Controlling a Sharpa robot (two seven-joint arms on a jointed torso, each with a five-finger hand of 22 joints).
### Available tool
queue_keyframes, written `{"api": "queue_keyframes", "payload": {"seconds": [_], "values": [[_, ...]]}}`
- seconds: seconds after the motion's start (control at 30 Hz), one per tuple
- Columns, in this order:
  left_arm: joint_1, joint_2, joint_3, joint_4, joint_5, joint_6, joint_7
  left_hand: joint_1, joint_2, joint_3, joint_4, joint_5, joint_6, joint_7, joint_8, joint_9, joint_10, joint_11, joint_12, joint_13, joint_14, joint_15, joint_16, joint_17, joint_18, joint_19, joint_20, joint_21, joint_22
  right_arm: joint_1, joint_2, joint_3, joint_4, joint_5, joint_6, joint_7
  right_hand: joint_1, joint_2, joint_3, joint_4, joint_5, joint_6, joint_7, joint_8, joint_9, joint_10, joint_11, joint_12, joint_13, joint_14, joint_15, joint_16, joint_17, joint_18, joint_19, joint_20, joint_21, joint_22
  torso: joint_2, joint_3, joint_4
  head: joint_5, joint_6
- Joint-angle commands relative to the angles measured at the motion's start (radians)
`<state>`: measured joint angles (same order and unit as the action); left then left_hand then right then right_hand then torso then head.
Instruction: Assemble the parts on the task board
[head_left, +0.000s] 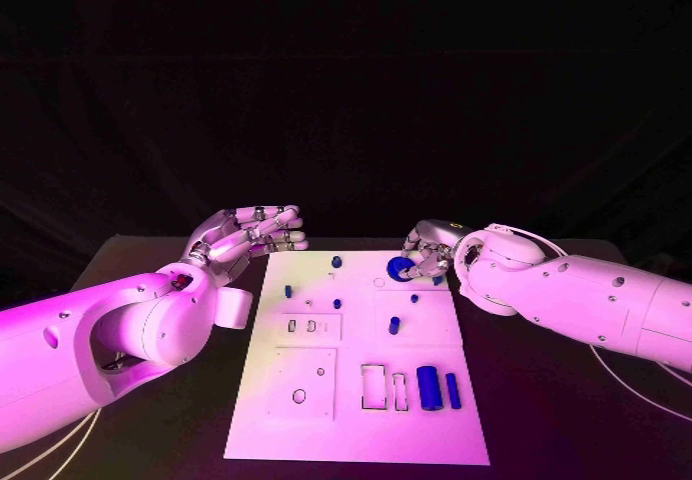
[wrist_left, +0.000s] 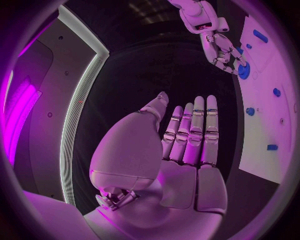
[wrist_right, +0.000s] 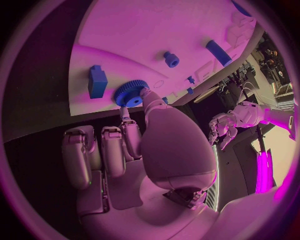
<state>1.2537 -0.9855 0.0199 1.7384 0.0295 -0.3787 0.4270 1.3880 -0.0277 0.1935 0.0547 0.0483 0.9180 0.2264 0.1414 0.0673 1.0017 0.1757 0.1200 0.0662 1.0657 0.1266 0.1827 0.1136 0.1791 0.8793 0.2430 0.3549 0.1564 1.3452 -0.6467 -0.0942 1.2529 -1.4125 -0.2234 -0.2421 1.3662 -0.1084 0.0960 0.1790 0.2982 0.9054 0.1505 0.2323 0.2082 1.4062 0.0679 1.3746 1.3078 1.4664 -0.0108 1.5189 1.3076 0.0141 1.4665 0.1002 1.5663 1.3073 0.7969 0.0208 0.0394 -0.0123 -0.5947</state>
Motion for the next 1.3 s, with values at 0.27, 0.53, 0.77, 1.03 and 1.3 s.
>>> {"api": "queue_keyframes", "payload": {"seconds": [0.27, 0.53, 0.77, 1.03, 1.3], "values": [[0.001, 0.002, 0.001, 0.001, 0.001, 0.024, 0.002, 0.003, 0.007, 0.0, -0.006, 0.003, 0.006, 0.004, -0.006, -0.002, 0.005, 0.001, -0.007, -0.001, 0.007, 0.002, -0.007, 0.002, 0.004, 0.007, -0.001, 0.006, -0.001, -0.006, 0.0, -0.002, 0.013, -0.104, -0.035, 0.004, 0.009, 0.025, 0.02, -0.013, -0.046, 0.047, -0.014, 0.019, 0.01, 0.022, -0.014, 0.019, 0.086, 0.089, -0.009, 0.008, 0.19, -0.014, 0.104, -0.009, 0.004, 0.263, 0.0, -0.0003, -0.0004, 0.001, 0.0], [0.001, 0.002, 0.001, 0.0, 0.001, 0.025, -0.001, 0.003, 0.007, 0.0, -0.006, 0.003, 0.006, 0.004, -0.006, -0.002, 0.005, 0.001, -0.007, -0.001, 0.007, 0.002, -0.007, 0.002, 0.004, 0.007, -0.001, 0.006, -0.001, -0.007, -0.002, -0.002, 0.026, -0.162, -0.102, 0.013, 0.018, 0.044, 0.05, -0.022, -0.041, 0.071, -0.025, 0.021, 0.016, 0.032, -0.024, 0.028, 0.096, 0.088, -0.017, 0.008, 0.188, -0.014, 0.104, -0.016, 0.004, 0.263, 0.0, 0.0001, 0.0008, 0.0, 0.002], [0.001, 0.003, 0.001, -0.001, 0.001, 0.026, -0.003, 0.004, 0.008, 0.001, -0.008, 0.003, 0.006, 0.004, -0.008, -0.002, 0.005, 0.001, -0.008, -0.001, 0.008, 0.002, -0.007, 0.002, 0.004, 0.007, -0.001, 0.006, -0.001, -0.007, -0.005, -0.002, 0.042, -0.175, -0.12, 0.018, 0.018, 0.045, 0.063, -0.027, -0.026, 0.081, -0.029, 0.018, 0.018, 0.036, -0.027, 0.031, 0.099, 0.088, -0.02, 0.008, 0.188, -0.014, 0.104, -0.019, 0.004, 0.263, 0.0, 0.0, 0.0007, 0.001, 0.005], [0.001, 0.002, 0.001, -0.002, 0.001, 0.027, -0.007, 0.005, 0.009, 0.002, -0.009, 0.003, 0.006, 0.006, -0.009, -0.002, 0.004, 0.002, -0.01, -0.001, 0.008, 0.002, -0.009, 0.002, 0.004, 0.007, -0.001, 0.006, -0.001, -0.004, -0.01, -0.002, 0.104, -0.177, -0.164, 0.022, 0.013, 0.044, 0.068, -0.026, -0.018, 0.085, -0.03, 0.015, 0.018, 0.039, -0.029, 0.034, 0.103, 0.088, -0.021, 0.008, 0.189, -0.014, 0.104, -0.02, 0.004, 0.263, 0.0, 0.0004, -0.0016, 0.009, 0.006], [0.001, 0.006, 0.001, -0.003, 0.001, 0.028, -0.008, 0.006, 0.01, 0.002, -0.009, 0.004, 0.005, 0.006, -0.01, -0.002, 0.003, 0.002, -0.011, -0.002, 0.008, 0.002, -0.009, 0.002, 0.004, 0.007, -0.001, 0.007, -0.001, 0.002, 0.07, -0.002, 0.103, -0.213, -0.195, 0.01, 0.011, 0.042, 0.081, -0.029, 0.0, 0.09, -0.032, 0.008, 0.018, 0.042, -0.031, 0.035, 0.105, 0.089, -0.023, 0.009, 0.19, -0.014, 0.104, -0.022, 0.004, 0.263, 0.002, 0.0006, 0.0022, 0.009, 0.01]]}}
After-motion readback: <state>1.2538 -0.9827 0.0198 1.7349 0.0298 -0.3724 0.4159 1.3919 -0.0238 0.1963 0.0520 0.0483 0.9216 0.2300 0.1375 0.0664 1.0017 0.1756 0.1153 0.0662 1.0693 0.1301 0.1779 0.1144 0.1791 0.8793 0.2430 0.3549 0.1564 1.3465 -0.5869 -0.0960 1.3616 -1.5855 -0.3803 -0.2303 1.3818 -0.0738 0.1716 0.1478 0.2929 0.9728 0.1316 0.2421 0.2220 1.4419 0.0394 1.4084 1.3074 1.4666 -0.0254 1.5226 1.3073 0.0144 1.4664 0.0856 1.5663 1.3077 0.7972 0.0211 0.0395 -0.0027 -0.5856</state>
